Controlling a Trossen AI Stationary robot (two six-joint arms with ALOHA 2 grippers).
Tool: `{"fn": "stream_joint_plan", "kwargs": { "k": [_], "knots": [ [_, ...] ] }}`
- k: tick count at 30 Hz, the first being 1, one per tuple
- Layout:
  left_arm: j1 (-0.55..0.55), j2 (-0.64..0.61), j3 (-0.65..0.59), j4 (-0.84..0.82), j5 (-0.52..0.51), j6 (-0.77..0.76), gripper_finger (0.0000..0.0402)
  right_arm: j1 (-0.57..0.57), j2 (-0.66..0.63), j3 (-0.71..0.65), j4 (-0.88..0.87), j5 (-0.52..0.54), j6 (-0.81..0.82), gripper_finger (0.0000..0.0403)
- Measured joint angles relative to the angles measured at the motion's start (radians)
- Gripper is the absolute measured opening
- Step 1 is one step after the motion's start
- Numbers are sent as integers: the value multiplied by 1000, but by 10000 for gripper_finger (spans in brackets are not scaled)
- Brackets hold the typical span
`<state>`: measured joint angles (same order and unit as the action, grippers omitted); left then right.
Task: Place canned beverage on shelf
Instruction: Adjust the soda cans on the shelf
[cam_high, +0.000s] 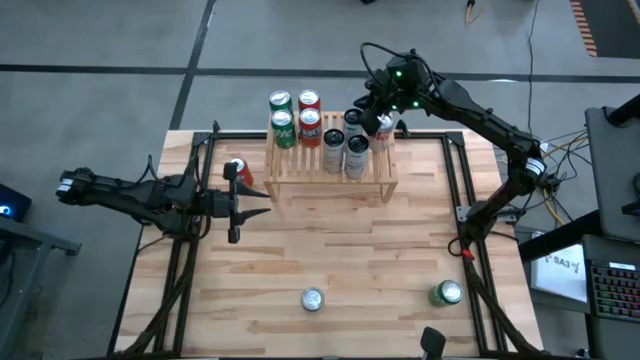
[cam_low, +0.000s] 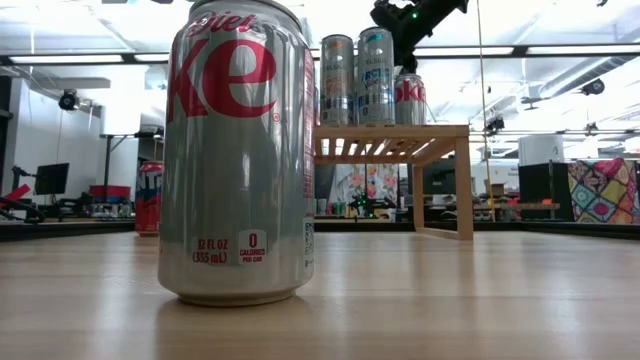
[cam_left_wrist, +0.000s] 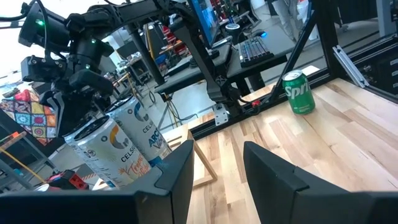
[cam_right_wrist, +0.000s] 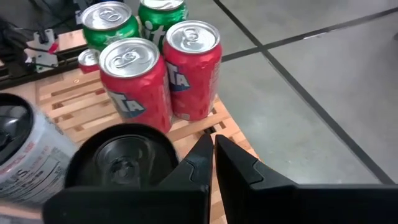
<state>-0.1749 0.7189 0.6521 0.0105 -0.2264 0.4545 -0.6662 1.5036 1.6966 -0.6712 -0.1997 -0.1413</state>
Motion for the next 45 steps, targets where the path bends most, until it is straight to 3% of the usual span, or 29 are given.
{"fn": "stream_joint_plan", "kwargs": {
  "k": [16, 26, 31, 36, 45],
  "knots": [
    [0, 0, 0, -1, 0, 4, 125, 10, -41, 0, 26, -4, 17, 9],
    [0, 0, 0, -1, 0, 5, 125, 85, -47, -15, 10, -17, 11, 9],
    [0, 0, 0, -4, 0, 5, 125, 115, -48, -15, 8, 2, 17, 9],
    [0, 0, 0, -5, 0, 5, 125, 138, -49, -15, -33, 91, 42, 9],
    [0, 0, 0, -6, 0, 5, 125, 183, -58, -15, -48, 101, 97, 9]
  ]
}}
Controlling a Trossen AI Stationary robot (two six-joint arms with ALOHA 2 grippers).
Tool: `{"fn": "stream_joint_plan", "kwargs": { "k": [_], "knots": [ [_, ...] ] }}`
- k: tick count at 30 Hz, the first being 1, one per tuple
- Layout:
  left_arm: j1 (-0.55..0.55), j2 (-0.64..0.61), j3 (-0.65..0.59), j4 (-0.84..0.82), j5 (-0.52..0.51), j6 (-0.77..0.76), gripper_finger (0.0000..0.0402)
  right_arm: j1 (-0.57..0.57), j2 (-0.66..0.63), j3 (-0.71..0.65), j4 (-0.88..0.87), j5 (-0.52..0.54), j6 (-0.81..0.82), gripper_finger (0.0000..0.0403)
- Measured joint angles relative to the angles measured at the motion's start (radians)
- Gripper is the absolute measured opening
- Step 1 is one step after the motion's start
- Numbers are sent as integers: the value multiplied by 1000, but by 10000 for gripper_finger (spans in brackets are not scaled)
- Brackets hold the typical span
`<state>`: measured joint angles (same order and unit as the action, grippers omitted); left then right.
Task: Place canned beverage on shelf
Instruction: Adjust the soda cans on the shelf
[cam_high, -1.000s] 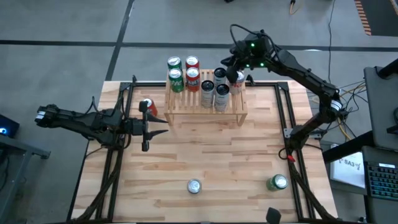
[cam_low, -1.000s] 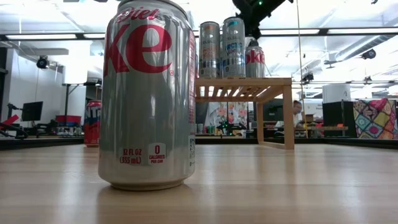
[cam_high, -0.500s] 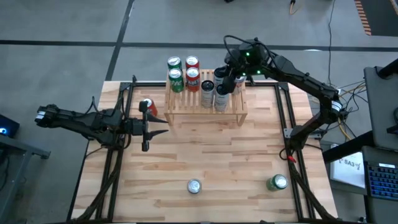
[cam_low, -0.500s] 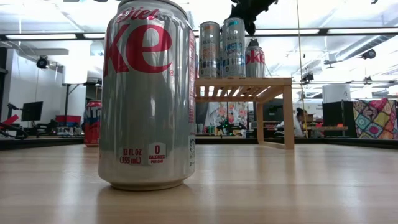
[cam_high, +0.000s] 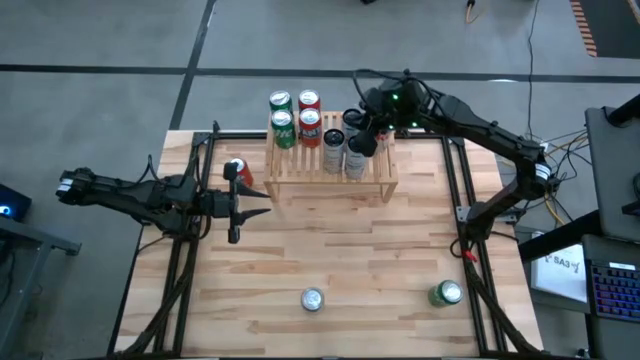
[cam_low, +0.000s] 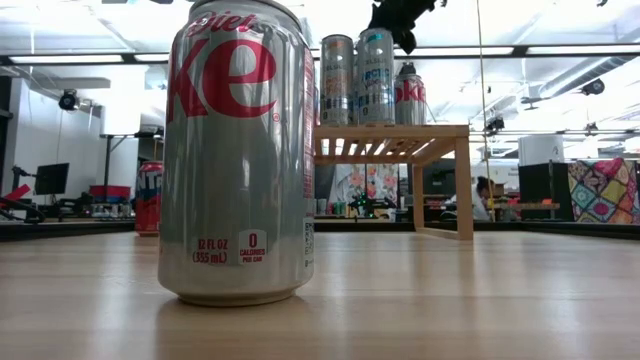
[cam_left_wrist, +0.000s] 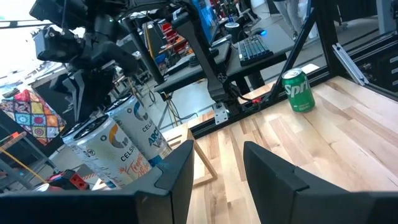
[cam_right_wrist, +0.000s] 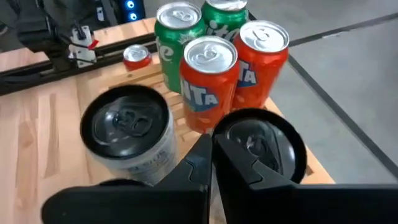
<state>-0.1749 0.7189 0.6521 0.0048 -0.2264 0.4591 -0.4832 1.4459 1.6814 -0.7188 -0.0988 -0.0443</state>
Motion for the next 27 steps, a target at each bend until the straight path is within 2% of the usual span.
{"fn": "stream_joint_plan", "kwargs": {
  "k": [5, 27],
  "knots": [
    [0, 0, 0, 1, 0, 0, 125, 18, -1, 0, -23, 70, 5, 9],
    [0, 40, 2, 8, 0, 14, 125, 16, -13, -1, 1, 76, 3, 9]
  ]
}}
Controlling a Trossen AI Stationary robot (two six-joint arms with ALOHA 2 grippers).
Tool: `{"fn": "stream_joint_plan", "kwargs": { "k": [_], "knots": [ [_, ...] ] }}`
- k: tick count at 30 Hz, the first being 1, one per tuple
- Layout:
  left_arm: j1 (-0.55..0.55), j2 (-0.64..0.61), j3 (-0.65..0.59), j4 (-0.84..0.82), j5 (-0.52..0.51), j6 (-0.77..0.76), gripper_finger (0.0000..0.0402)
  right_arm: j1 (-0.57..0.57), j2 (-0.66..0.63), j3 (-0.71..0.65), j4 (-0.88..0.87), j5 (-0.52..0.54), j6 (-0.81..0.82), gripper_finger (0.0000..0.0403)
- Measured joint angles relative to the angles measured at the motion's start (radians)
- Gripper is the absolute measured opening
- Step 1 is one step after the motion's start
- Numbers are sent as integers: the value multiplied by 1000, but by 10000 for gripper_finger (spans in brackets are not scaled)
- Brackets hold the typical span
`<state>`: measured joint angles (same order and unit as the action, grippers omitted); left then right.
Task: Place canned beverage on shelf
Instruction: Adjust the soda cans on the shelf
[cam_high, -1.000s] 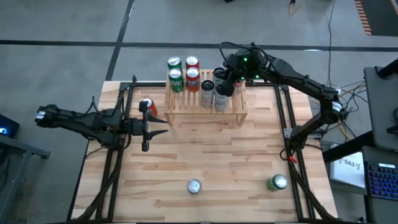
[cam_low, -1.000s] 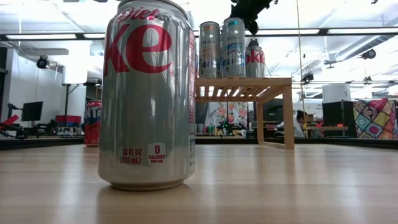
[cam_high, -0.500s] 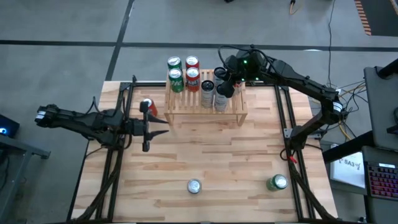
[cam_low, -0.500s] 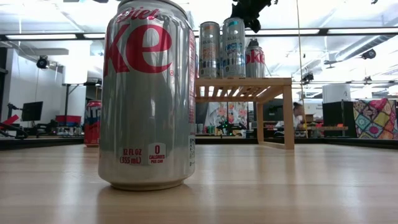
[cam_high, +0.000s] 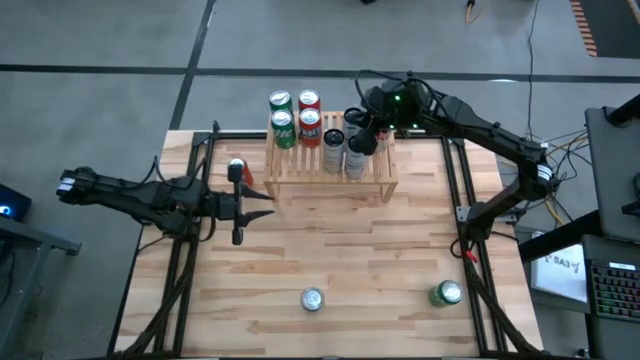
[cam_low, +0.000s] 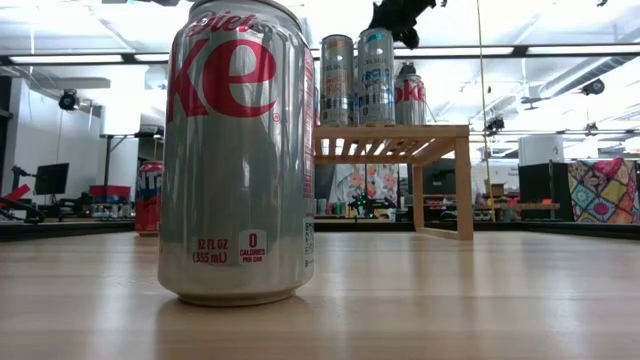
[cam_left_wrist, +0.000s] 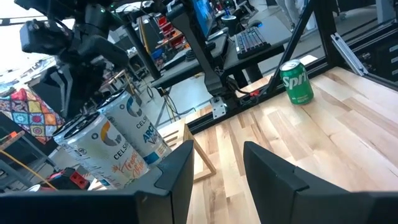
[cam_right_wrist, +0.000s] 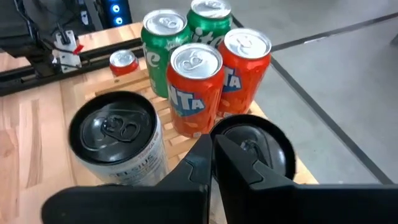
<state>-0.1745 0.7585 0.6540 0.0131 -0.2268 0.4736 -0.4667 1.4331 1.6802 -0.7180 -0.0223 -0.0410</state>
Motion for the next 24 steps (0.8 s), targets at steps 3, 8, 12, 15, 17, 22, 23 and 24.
{"fn": "stream_joint_plan", "kwargs": {
  "k": [3, 8, 12, 15, 17, 22, 23, 24],
  "knots": [
    [0, 5, 0, 2, 0, 0, 125, 0, -13, 0, 6, 3, 0, 9],
    [0, 9, 0, 12, 0, 0, 125, 0, -32, 0, 19, 3, 7, 9],
    [0, 9, 1, 22, 0, -6, 125, 0, -51, 0, 20, 0, 8, 9],
    [0, 9, 1, 39, 0, -23, 125, 8, -60, 0, 20, 0, 18, 9],
    [0, 9, 1, 41, 0, -38, 125, 12, -67, 0, 20, -1, 19, 9],
    [0, 14, 1, 49, 0, -53, 125, 18, -72, 0, 20, -1, -8, 9],
    [0, 15, 1, 50, 0, -56, 125, 17, -70, 0, 20, -3, -22, 9],
    [0, 17, 1, 52, 0, -59, 125, 17, -69, 0, 20, -10, -37, 9]
  ]
}}
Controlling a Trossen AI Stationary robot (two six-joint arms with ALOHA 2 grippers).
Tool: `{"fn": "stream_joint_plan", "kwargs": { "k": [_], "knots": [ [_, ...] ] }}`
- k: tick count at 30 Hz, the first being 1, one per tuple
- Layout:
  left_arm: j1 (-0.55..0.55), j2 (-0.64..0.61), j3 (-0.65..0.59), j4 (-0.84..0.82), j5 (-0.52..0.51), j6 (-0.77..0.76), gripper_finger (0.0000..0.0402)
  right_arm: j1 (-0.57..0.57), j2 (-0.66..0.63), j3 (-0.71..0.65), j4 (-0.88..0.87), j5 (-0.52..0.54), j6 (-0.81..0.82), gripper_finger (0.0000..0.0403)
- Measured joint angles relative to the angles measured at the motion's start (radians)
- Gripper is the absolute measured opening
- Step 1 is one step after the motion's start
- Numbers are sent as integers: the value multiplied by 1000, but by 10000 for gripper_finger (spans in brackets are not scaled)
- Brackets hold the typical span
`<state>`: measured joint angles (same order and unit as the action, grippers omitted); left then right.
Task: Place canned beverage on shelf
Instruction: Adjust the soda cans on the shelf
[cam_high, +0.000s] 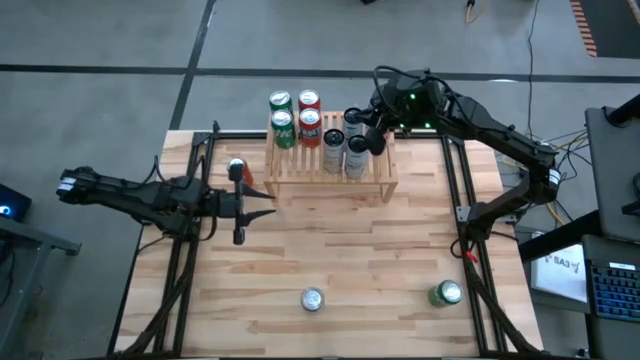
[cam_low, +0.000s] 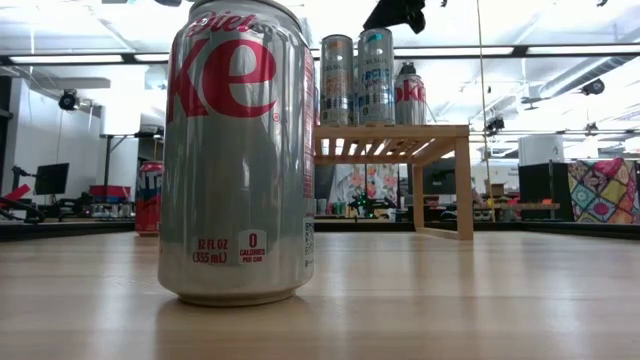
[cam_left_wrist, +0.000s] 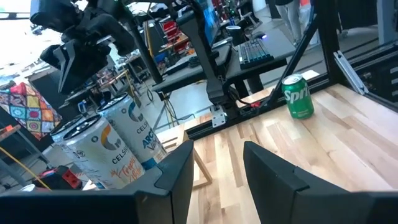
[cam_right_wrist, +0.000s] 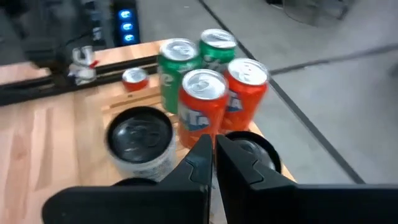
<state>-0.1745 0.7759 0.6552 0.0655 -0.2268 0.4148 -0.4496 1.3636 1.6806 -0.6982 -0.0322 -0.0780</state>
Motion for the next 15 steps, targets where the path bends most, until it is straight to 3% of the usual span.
{"fn": "stream_joint_plan", "kwargs": {
  "k": [5, 15],
  "knots": [
    [0, 10, 0, 5, 0, -41, 125, 23, -1, -2, 46, -127, -81, 9],
    [0, 41, 1, 35, 0, -92, 125, 147, -13, -57, 150, -125, -233, 9]
  ]
}}
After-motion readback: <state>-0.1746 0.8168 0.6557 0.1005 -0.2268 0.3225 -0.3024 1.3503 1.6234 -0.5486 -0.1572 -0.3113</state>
